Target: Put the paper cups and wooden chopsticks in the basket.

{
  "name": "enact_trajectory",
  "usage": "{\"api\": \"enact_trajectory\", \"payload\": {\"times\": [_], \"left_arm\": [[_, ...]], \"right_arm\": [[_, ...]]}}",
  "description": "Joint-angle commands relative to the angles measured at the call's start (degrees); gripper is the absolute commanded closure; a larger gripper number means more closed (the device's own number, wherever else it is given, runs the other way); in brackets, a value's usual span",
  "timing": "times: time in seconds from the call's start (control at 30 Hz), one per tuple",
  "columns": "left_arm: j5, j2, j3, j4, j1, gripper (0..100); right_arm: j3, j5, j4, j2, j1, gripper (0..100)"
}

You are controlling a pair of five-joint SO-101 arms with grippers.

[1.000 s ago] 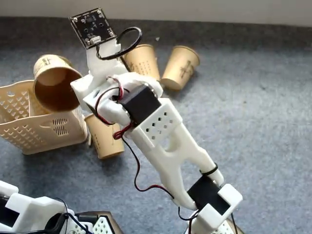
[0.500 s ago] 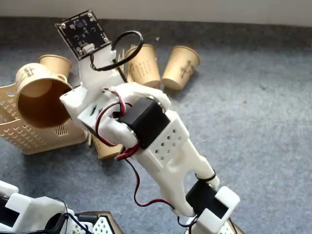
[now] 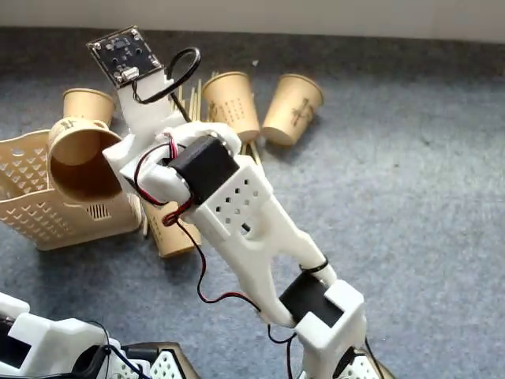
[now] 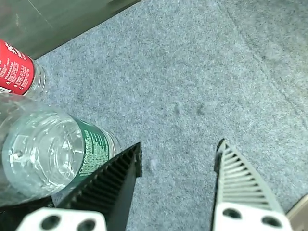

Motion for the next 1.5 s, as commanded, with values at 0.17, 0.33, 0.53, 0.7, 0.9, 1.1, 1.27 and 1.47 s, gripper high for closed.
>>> {"api": "enact_trajectory", "payload": {"times": [0.17, 0.33, 0.53, 0.7, 0.9, 1.1, 1.27, 1.47], "left_arm": [[-0.4, -1.7, 0.3, -1.0, -0.3, 73], [-0.4, -1.8, 4.4, -4.9, -0.2, 73], [-0.4, -1.8, 6.3, -8.1, -0.2, 73], [-0.4, -2.2, 5.8, -7.7, -0.1, 73], [-0.4, -2.3, 6.0, -7.7, 1.0, 73], [-5.0, -2.3, 4.6, -7.7, 9.2, 74], [-0.4, -2.3, -8.7, 0.4, 17.6, 73], [6.0, -2.2, -30.0, 11.3, 33.1, 73]], "right_arm": [[-2.4, -0.5, -3.5, 2.9, 2.1, 98.9], [-4.4, -0.5, -6.0, 2.4, 2.9, 98.8], [-13.4, -0.5, -0.8, 1.3, 2.9, 87.4], [-21.2, -0.5, 1.6, 1.4, 1.0, 79.6], [-22.7, -0.3, 3.3, 1.2, 1.8, 79.6], [-26.5, 16.6, 13.2, -2.4, 8.7, 79.6], [-20.3, 19.4, 12.9, -11.5, 19.7, 79.6], [4.9, 17.7, 12.8, -19.6, 37.0, 79.6]]}}
